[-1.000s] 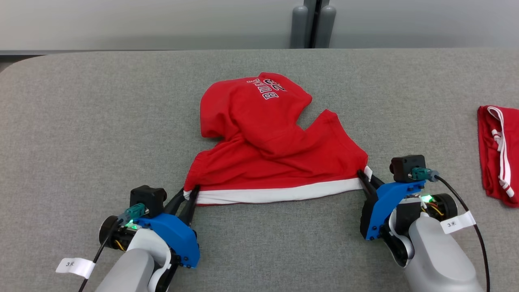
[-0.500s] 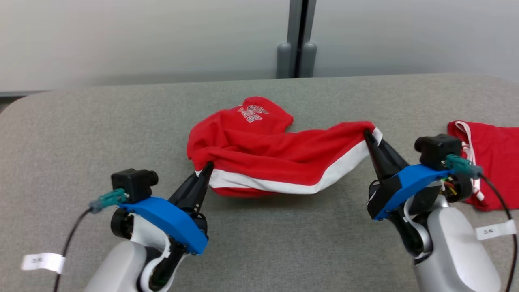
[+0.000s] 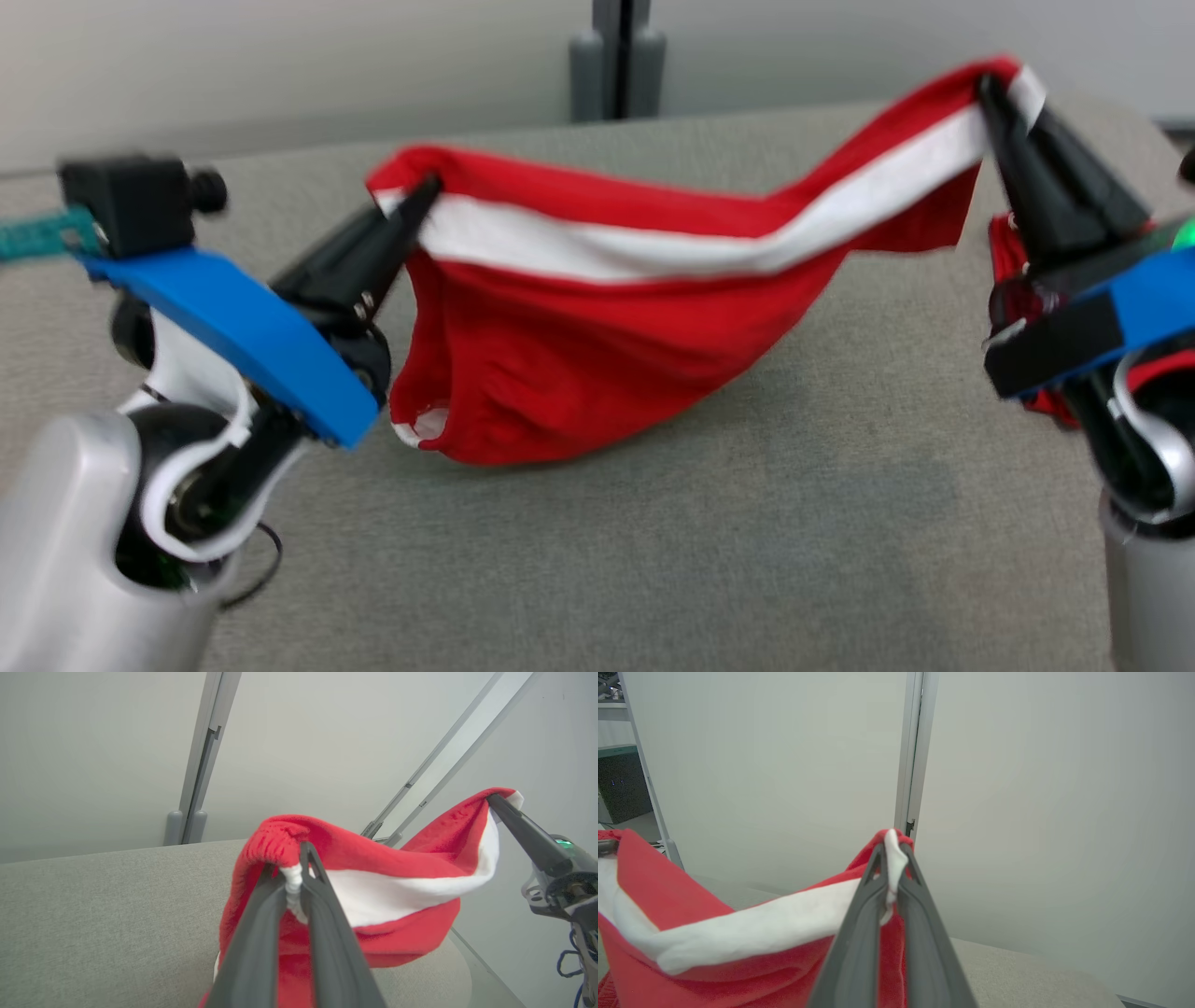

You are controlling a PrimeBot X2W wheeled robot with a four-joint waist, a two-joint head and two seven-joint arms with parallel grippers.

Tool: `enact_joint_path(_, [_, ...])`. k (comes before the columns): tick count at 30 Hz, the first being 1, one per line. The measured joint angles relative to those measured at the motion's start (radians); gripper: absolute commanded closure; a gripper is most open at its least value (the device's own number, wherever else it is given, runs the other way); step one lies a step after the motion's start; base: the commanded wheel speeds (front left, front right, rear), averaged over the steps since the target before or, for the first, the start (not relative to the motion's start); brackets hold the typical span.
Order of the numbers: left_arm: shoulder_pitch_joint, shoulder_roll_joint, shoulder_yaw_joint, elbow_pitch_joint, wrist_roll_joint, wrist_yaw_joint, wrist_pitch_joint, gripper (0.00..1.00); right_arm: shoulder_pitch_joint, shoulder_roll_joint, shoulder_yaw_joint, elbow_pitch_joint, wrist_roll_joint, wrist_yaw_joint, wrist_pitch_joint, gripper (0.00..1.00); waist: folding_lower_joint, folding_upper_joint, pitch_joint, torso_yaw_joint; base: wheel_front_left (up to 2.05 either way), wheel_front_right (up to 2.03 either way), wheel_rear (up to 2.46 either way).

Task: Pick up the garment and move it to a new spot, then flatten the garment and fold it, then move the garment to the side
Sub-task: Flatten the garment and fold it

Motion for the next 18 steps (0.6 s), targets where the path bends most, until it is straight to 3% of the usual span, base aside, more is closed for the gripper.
enact_joint_path(5, [-0.187,0.022,0.044,0.044,0.013,0.061,0.068,1.00,-0.220,-0.018,0.007,0.129,0.012,0.000,0.003,1.00,0.0002,0.0000,0.123,-0.043,0.00,0.00,0.00])
enact_joint_path(9, [-0.359,0.035,0.075,0.160,0.080,0.084,0.038,1.00,-0.430,0.013,0.022,0.320,-0.010,0.000,-0.091,1.00,0.0004,0.0000,0.223,-0.069,0.00,0.00,0.00])
enact_joint_path(13, [-0.526,0.025,0.092,0.272,0.153,0.055,-0.077,1.00,-0.614,0.032,0.029,0.481,-0.073,0.001,-0.261,1.00,0.0005,0.0000,0.289,-0.075,0.00,0.00,0.00])
enact_joint_path(18, [-0.630,-0.002,0.109,0.359,0.188,0.008,-0.211,1.00,-0.753,0.051,-0.006,0.593,-0.130,0.002,-0.480,1.00,0.0005,0.0000,0.316,-0.067,0.00,0.00,0.00])
